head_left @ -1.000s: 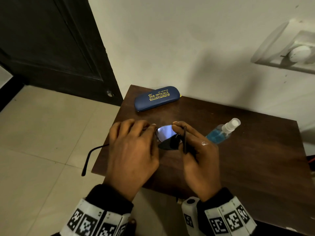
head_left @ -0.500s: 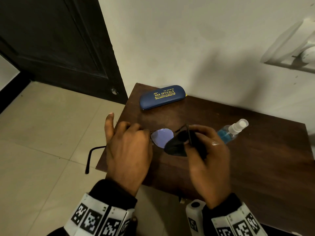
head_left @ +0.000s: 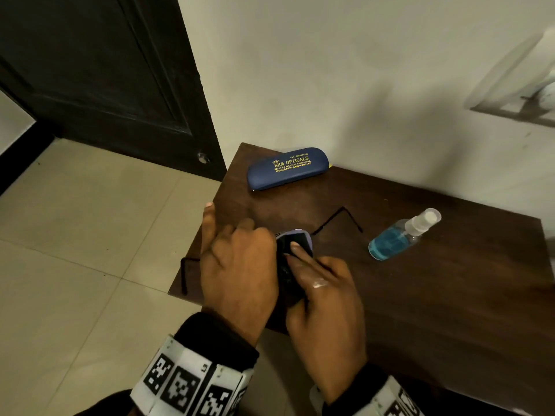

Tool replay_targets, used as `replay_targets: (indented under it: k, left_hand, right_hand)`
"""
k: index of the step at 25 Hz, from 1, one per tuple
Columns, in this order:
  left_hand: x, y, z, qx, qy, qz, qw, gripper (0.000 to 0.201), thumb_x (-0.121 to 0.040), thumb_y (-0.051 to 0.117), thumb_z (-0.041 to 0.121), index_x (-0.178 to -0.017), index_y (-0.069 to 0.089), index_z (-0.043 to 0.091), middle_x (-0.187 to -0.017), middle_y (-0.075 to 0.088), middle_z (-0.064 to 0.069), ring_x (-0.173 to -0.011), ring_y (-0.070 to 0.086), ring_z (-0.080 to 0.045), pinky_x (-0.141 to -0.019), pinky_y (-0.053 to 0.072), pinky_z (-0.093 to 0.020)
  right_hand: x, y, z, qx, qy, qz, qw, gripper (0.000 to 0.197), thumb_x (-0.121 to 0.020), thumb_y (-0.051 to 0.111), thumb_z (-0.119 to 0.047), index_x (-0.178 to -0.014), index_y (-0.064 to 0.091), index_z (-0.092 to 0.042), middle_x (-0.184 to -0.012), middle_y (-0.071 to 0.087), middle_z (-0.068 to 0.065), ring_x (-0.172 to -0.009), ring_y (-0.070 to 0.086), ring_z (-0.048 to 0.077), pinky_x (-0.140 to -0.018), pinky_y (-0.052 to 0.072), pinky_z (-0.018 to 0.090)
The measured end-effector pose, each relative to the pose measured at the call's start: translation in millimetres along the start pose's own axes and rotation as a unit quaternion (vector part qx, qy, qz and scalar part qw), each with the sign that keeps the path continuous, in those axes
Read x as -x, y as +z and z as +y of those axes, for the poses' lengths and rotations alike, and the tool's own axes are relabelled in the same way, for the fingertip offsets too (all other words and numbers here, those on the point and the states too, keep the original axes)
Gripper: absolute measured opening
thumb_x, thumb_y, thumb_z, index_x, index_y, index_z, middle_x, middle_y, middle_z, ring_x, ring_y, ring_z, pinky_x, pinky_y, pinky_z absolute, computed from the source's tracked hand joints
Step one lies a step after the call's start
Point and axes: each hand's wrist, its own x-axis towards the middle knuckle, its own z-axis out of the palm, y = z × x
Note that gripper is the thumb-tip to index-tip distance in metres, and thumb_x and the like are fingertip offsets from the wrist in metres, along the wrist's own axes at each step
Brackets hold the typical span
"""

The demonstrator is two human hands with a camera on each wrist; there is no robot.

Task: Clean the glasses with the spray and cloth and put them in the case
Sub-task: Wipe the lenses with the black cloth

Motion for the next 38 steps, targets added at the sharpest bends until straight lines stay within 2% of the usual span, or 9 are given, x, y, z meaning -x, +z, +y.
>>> replay_targets:
  k: [4, 9, 15, 18, 22, 26, 31, 35, 38]
  left_hand:
    - [-2.1, 0.1, -2.2, -0.01, 0.013, 0.003, 1.0, 0.025, -0.093, 0.039, 0.04, -0.103, 0.06, 0.031, -0.11, 0.061, 0.006, -0.106, 0.057, -0.014, -0.119, 0.006, -0.043]
    - [-0.7, 1.9, 2.1, -0.015, 0.026, 0.015, 0.999, 0.028, -0.091, 0.038, 0.039, -0.101, 0.063, 0.031, -0.104, 0.063, 0.007, -0.102, 0.058, -0.014, -0.118, 0.011, -0.042]
    - [-2.5, 8.5, -2.4, 0.011, 0.035, 0.028, 0.999, 0.031, -0.09, 0.035, 0.039, -0.097, 0.064, 0.032, -0.097, 0.067, 0.01, -0.098, 0.061, -0.013, -0.117, 0.012, -0.041]
    - [-6.2, 6.7, -7.6, 0.048, 0.021, 0.061, 0.997, 0.044, -0.084, 0.028, 0.04, -0.081, 0.069, 0.025, -0.077, 0.07, 0.003, -0.079, 0.066, -0.02, -0.115, 0.017, -0.042]
    - [-6.2, 11.9, -4.8, 0.052, 0.03, 0.06, 0.996, 0.026, -0.087, 0.042, 0.033, -0.09, 0.068, 0.028, -0.085, 0.069, 0.006, -0.086, 0.064, -0.016, -0.112, 0.014, -0.037]
    - [-9.2, 16.1, -13.7, 0.074, 0.038, 0.115, 0.99, 0.044, -0.082, 0.033, 0.042, -0.061, 0.066, 0.021, -0.055, 0.063, 0.001, -0.056, 0.062, -0.023, -0.107, 0.024, -0.045]
    - [-10.2, 22.1, -12.4, 0.05, 0.058, 0.136, 0.988, 0.027, -0.08, 0.046, 0.031, -0.066, 0.066, 0.023, -0.059, 0.064, 0.002, -0.061, 0.063, -0.024, -0.109, 0.023, -0.045]
    - [-12.6, 28.1, -13.5, 0.055, 0.068, 0.181, 0.98, 0.042, -0.085, 0.033, 0.037, -0.065, 0.067, 0.023, -0.059, 0.066, 0.004, -0.059, 0.064, -0.021, -0.107, 0.021, -0.042]
    - [-13.5, 26.9, -13.6, 0.052, 0.073, 0.166, 0.982, 0.038, -0.083, 0.038, 0.036, -0.062, 0.066, 0.023, -0.056, 0.064, 0.004, -0.057, 0.063, -0.021, -0.106, 0.022, -0.043]
  right_hand:
    - [-3.1, 0.9, 1.9, 0.047, -0.073, -0.057, 0.995, 0.064, -0.069, 0.026, -0.013, -0.12, 0.065, -0.014, -0.119, 0.067, -0.001, -0.088, 0.052, 0.017, -0.069, 0.056, 0.032]
    - [-12.8, -7.1, 3.3, 0.095, 0.002, -0.061, 0.994, 0.065, -0.072, 0.023, -0.015, -0.121, 0.065, -0.012, -0.129, 0.061, 0.002, -0.081, 0.06, 0.026, -0.063, 0.056, 0.035]
    - [-14.0, -11.4, 6.2, 0.086, -0.073, -0.134, 0.985, 0.063, -0.073, 0.021, -0.015, -0.117, 0.066, -0.021, -0.135, 0.057, -0.008, -0.081, 0.057, 0.021, -0.059, 0.055, 0.031]
    - [-14.8, -15.6, 7.3, 0.101, -0.058, -0.133, 0.984, 0.061, -0.073, 0.026, -0.016, -0.119, 0.066, -0.021, -0.131, 0.06, -0.007, -0.076, 0.058, 0.02, -0.059, 0.055, 0.029]
    - [-13.0, -11.8, 7.9, 0.105, -0.022, -0.128, 0.986, 0.064, -0.071, 0.027, -0.016, -0.124, 0.062, -0.016, -0.136, 0.057, 0.0, -0.078, 0.058, 0.021, -0.061, 0.056, 0.029]
    - [-10.5, -15.2, 3.2, 0.118, -0.064, -0.152, 0.979, 0.064, -0.071, 0.022, -0.018, -0.116, 0.069, -0.022, -0.121, 0.066, -0.007, -0.076, 0.06, 0.018, -0.059, 0.053, 0.026]
    - [-14.9, -16.4, 4.3, 0.098, -0.014, -0.111, 0.989, 0.066, -0.071, 0.021, -0.017, -0.121, 0.065, -0.016, -0.128, 0.062, -0.001, -0.076, 0.06, 0.02, -0.061, 0.056, 0.029]
    - [-9.4, -12.6, 3.3, 0.109, -0.067, -0.136, 0.982, 0.063, -0.073, 0.023, -0.017, -0.115, 0.069, -0.02, -0.12, 0.067, -0.004, -0.081, 0.063, 0.02, -0.063, 0.052, 0.025]
    - [-15.2, -17.7, 6.0, 0.094, -0.029, -0.093, 0.991, 0.061, -0.073, 0.025, -0.018, -0.115, 0.069, -0.021, -0.12, 0.067, -0.005, -0.077, 0.062, 0.018, -0.06, 0.051, 0.025]
